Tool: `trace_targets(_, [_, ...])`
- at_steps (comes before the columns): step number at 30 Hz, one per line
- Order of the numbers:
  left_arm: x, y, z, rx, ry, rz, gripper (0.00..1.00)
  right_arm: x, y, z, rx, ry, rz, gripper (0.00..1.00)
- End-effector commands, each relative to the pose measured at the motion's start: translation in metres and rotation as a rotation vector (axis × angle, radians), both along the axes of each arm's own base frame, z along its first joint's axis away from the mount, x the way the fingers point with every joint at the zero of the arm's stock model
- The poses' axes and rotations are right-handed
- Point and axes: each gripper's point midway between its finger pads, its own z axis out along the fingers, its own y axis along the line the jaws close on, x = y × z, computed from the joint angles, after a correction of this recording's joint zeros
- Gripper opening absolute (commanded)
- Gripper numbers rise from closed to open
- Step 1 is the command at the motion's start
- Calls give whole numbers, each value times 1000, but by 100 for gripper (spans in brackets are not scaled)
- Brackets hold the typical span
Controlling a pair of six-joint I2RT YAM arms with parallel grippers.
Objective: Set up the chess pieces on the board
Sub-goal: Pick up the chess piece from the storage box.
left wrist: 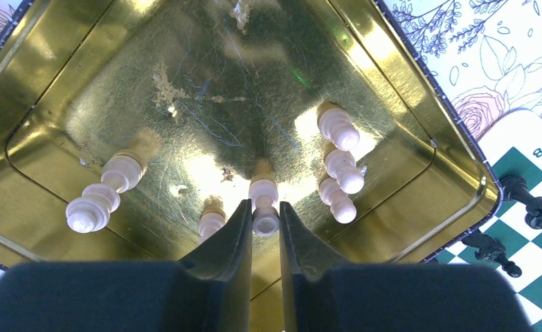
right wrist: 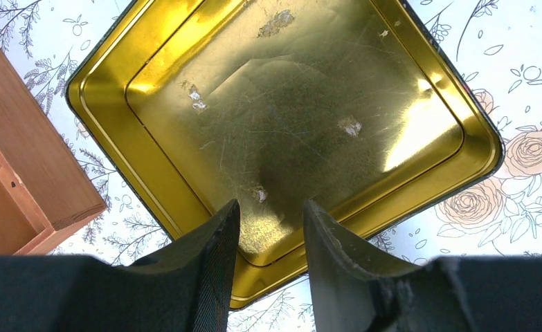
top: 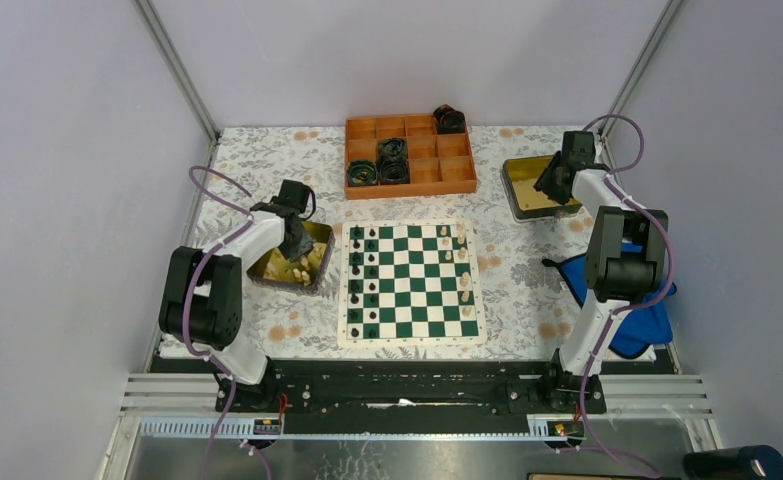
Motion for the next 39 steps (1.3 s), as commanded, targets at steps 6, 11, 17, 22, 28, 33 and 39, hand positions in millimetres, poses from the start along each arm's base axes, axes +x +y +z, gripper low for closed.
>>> trace_targets(6, [8, 2, 8, 0, -49, -13, 10, 13, -5, 19, -22, -52, -2, 45])
trace_targets(11, [10, 4, 19, 8, -79, -14, 6, 14, -6, 27, -29, -63, 2, 46])
trace_targets(17, [15, 7, 37, 22, -126, -23, 5, 15, -8, 41, -58, -80, 13, 48])
trace_targets(22, [17, 7, 49, 19, -155, -31, 3, 15, -8, 54, -100, -96, 26, 52])
trace_targets(28, [17, 5, 72, 13, -213, -65, 1, 11, -3, 65, -153, -109, 39, 60])
trace_targets(33, [21, -10, 102, 10, -286, -159, 0, 7, 7, 76, -204, -127, 54, 66])
trace_targets(39, [15, -83, 137, 10, -382, -427, 0, 0, 12, 86, -243, -151, 49, 69])
